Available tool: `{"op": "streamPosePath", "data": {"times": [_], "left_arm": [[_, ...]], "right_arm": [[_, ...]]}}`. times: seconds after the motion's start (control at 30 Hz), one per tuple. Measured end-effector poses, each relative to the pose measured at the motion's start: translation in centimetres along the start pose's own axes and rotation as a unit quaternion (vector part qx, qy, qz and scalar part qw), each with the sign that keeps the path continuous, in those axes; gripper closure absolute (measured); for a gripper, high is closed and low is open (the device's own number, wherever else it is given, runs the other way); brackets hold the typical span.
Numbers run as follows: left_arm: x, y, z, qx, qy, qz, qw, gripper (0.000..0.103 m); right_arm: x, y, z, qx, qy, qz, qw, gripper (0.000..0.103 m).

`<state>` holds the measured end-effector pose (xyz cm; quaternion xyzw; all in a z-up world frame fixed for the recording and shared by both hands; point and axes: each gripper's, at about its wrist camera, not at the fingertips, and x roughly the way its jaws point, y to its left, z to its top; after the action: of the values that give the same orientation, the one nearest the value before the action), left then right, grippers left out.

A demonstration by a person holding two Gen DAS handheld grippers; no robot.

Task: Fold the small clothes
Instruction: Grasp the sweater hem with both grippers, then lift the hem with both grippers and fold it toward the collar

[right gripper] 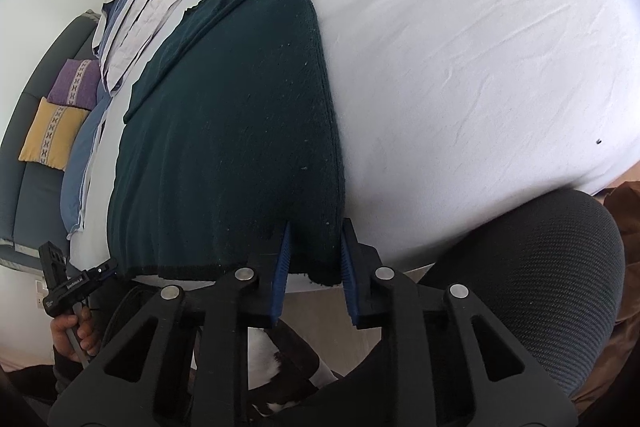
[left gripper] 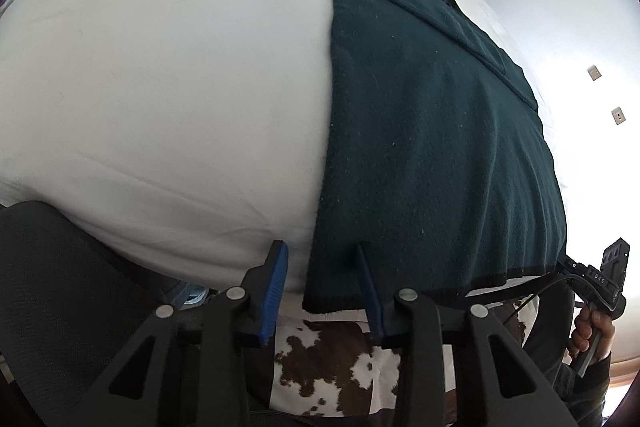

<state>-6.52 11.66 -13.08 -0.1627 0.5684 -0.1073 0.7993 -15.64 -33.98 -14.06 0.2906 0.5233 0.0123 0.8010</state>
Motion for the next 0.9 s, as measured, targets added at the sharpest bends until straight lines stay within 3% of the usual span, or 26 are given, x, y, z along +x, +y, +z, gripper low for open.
{"op": "streamPosePath", "data": {"times": [0.23, 0.3, 0.5, 0.9], "left_arm": [[-0.1, -0.2, -0.4, 0.009, 0.019, -0.010, 0.9997, 0.065], [0.3, -0.1, -0.6, 0.008, 0.023, -0.010, 0.9996, 0.067], [0.0, 0.3, -0.5, -0.011, 0.019, -0.025, 0.9994, 0.094], [-3.4, 0.3, 0.0, -0.049, -0.026, -0.090, 0.9944, 0.096]], "right_arm": [[-0.1, -0.2, 0.4, -0.006, 0.000, 0.000, 1.000, 0.081], [-0.1, -0.1, 0.3, -0.011, 0.001, 0.000, 1.000, 0.086], [-0.3, 0.1, 0.5, -0.019, -0.004, 0.000, 1.000, 0.096], [-3.0, 0.6, 1.2, -0.016, -0.039, 0.033, 0.999, 0.097]]}}
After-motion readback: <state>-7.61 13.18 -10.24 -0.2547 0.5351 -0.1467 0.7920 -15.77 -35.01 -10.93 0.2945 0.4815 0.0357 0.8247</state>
